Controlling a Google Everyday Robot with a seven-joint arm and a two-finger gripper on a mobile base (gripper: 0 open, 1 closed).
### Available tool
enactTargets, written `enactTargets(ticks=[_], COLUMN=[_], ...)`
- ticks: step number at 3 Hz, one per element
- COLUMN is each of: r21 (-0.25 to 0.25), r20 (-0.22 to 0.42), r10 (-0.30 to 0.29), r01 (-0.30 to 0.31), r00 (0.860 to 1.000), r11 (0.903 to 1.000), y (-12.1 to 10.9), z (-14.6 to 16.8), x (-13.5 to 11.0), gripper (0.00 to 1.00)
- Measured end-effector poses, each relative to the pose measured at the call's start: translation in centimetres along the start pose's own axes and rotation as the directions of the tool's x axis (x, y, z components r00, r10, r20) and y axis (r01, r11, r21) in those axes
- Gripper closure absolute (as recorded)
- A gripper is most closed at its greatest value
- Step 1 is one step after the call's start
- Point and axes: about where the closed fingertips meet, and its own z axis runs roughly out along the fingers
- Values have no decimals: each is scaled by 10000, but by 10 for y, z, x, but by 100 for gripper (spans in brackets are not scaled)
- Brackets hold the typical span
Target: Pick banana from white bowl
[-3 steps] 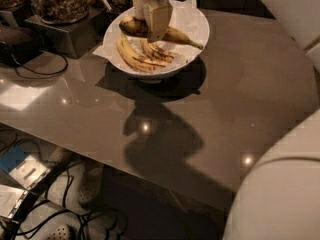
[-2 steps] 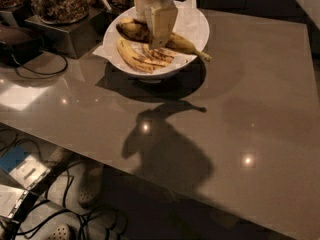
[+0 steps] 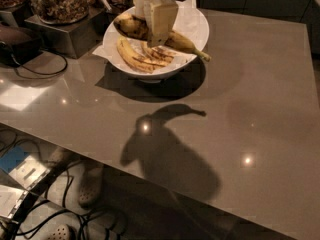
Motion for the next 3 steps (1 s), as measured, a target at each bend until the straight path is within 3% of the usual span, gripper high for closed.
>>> enactTargets(ticks=[2, 3], r21=[-528, -274], r20=[775, 884], r10=[191, 173], r01=[-151, -149], r00=[9968, 9959], r11=[9985, 9995], y=[32, 24], z=[-5, -4], x=[-37, -40], gripper=[100, 100])
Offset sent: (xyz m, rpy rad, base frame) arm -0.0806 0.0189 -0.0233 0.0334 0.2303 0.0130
